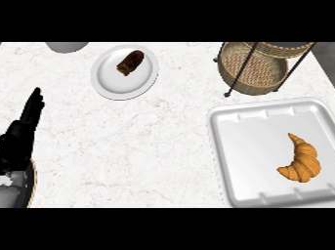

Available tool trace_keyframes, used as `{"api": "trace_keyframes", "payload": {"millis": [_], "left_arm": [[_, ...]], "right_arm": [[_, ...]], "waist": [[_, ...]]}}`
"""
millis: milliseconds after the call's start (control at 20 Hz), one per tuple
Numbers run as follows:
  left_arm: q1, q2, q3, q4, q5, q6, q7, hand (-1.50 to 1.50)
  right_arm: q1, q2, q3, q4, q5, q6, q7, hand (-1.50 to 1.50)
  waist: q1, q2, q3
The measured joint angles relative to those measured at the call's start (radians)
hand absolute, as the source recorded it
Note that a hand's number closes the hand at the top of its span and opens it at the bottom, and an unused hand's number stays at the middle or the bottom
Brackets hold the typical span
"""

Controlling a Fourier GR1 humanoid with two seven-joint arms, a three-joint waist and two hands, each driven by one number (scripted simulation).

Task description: Pick the croissant from the tray and place it in the tiered basket

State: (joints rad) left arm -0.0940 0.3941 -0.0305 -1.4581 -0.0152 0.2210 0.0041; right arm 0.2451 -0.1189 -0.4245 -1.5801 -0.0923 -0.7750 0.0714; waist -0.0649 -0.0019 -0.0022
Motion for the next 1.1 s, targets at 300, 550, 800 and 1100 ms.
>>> {"api": "trace_keyframes", "payload": {"millis": [300, 550, 800, 1100], "left_arm": [[-0.017, 0.003, -0.019, -0.015, -0.016, -0.012, 0.043, 0.0], [-0.04, 0.002, -0.031, -0.018, -0.022, -0.023, 0.059, 0.0], [-0.06, -0.007, -0.042, -0.009, -0.033, -0.028, 0.063, 0.0], [-0.081, -0.02, -0.045, -0.002, -0.038, -0.033, 0.076, 0.0]], "right_arm": [[0.25, -0.01, 0.107, -0.253, 0.175, -0.053, 0.237, -1.5], [0.385, -0.151, 0.185, -0.376, 0.25, 0.106, 0.49, -1.5], [0.382, -0.325, 0.179, -0.512, 0.283, 0.253, 0.817, -1.5], [0.24, -0.47, 0.144, -0.54, 0.292, 0.37, 1.071, -1.5]], "waist": [[0.039, 0.004, -0.004], [0.066, 0.014, -0.006], [0.087, 0.016, -0.005], [0.097, 0.014, -0.003]]}}
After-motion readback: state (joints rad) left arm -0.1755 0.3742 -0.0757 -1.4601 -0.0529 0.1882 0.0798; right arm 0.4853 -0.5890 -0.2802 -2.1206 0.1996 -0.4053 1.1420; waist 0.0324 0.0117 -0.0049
